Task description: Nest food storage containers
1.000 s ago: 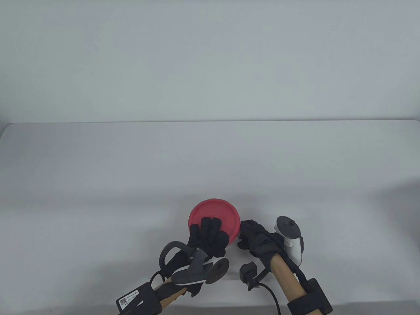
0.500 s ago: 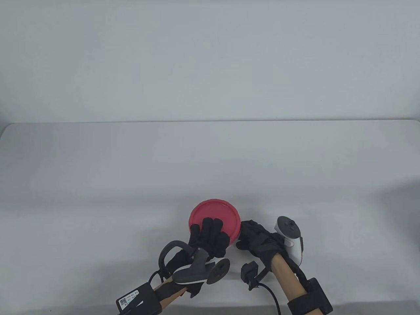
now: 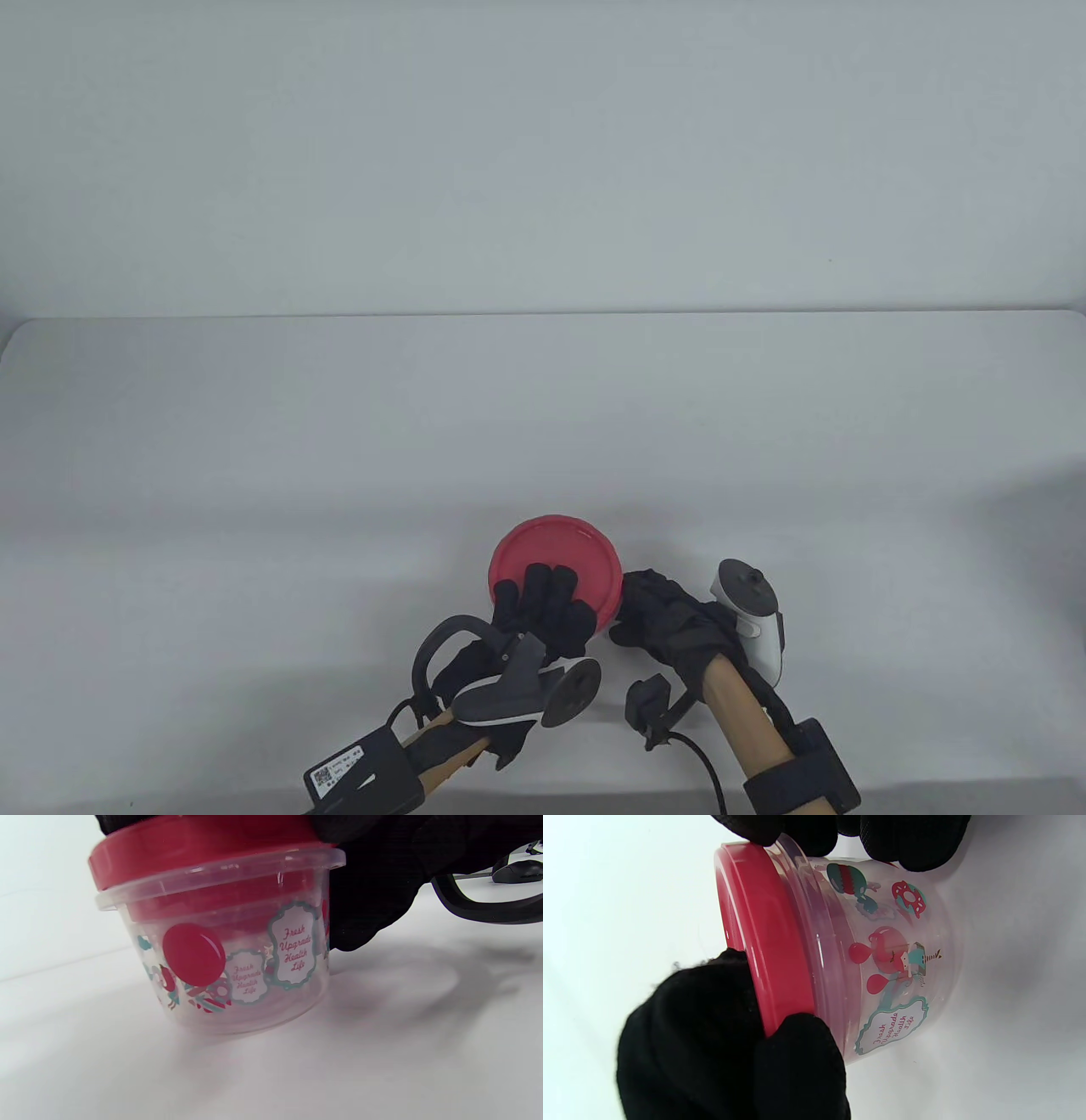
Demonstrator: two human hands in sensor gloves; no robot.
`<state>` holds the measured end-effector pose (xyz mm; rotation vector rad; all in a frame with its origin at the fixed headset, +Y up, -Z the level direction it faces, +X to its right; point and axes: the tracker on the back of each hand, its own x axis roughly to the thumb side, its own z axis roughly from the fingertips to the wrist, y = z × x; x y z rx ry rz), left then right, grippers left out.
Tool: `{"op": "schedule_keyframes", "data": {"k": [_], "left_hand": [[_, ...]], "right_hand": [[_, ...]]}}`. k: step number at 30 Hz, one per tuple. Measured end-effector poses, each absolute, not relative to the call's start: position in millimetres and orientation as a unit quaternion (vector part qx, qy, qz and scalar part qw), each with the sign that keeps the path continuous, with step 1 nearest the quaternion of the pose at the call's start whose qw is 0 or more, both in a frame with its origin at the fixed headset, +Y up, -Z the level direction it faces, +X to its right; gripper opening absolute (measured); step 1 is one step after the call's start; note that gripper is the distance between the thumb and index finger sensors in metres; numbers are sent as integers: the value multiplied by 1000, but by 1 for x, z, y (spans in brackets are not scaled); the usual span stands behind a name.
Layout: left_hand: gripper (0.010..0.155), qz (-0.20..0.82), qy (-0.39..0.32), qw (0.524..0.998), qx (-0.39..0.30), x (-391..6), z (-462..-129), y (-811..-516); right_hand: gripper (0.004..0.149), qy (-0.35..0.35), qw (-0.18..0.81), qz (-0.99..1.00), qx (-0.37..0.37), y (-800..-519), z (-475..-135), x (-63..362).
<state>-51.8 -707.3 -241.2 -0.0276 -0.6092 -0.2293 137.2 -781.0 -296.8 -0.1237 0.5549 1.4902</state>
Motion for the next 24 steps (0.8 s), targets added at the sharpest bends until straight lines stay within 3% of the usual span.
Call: {"op": "schedule_keyframes", "data": {"k": [3,9,14,24], "left_hand": [[53,-90,-294,951,-20,-56,-245,-703],[72,-6,-263,960,-95,-63,-265,-704],[71,32,-251,956,-150,-61,-274,-717],[70,-18,-224,964,-145,-45,-269,-718]], "right_hand": [[40,249,697,670,-55,-781,-297,138],[40,248,695,672,-54,-781,-298,138],[40,248,695,673,-53,-781,-298,139],[40,252,701,666,-51,-782,-298,138]]}}
